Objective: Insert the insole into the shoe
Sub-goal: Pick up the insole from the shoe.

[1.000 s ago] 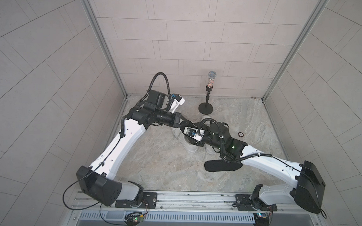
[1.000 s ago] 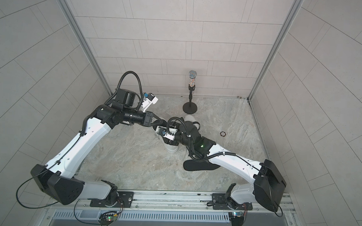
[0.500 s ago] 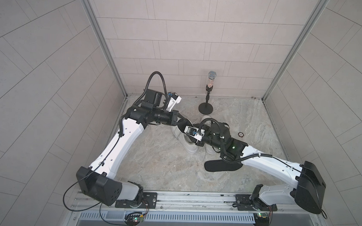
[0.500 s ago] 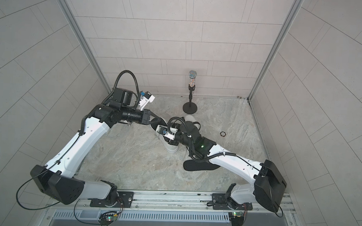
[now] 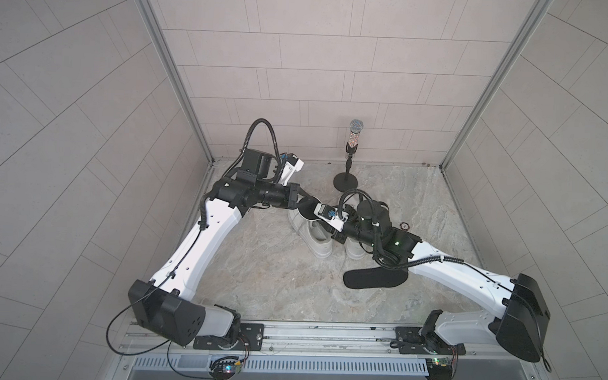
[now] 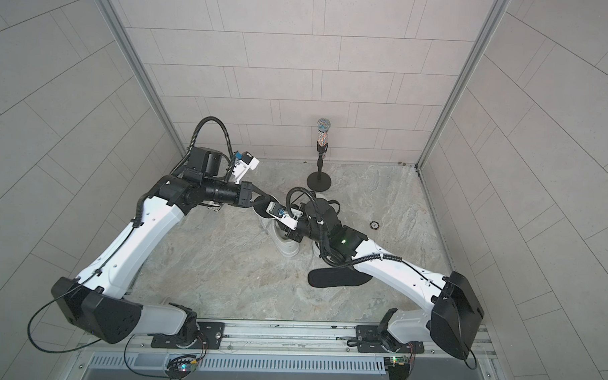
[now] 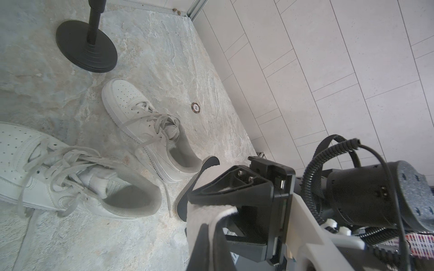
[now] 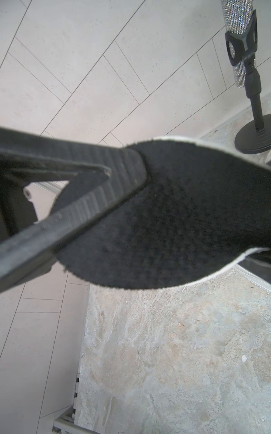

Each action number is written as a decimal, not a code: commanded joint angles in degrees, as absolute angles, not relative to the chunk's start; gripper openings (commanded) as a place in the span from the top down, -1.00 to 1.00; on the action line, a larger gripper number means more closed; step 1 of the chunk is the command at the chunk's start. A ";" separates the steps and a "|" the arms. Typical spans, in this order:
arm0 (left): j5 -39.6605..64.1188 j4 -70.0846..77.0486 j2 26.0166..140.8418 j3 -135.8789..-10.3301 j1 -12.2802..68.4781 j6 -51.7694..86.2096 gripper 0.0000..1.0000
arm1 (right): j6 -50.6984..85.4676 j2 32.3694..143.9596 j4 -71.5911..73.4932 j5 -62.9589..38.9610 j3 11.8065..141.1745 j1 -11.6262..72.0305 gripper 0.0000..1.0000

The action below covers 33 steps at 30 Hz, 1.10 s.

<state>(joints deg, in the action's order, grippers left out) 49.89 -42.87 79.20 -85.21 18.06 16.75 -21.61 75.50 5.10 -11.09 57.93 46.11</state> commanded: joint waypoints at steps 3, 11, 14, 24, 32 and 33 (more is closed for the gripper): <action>48.10 -40.22 79.89 -85.37 16.70 19.30 1.00 | -21.59 75.42 5.21 -7.29 58.10 45.83 -0.08; 52.08 -35.60 79.08 -83.33 16.63 25.11 1.00 | -31.10 77.49 16.10 -8.05 54.80 46.80 -0.43; 51.99 -37.33 79.13 -84.19 16.66 24.22 1.00 | -32.63 78.77 17.40 -8.35 55.23 46.76 -0.50; 51.13 -42.33 79.16 -85.35 16.70 20.63 1.00 | -35.99 82.12 20.57 -7.30 56.59 46.87 -0.98; 47.72 -50.25 79.92 -89.01 16.75 10.24 1.00 | -38.14 82.25 11.68 -12.80 60.12 46.49 -0.16; 48.10 -49.93 79.91 -88.95 16.70 9.97 1.00 | -38.15 82.34 10.12 -13.76 60.58 46.50 -0.02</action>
<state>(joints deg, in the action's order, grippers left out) 48.49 -47.72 79.61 -87.46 16.80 14.76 -37.12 82.30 14.57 -9.50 58.33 46.41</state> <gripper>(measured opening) 0.050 0.563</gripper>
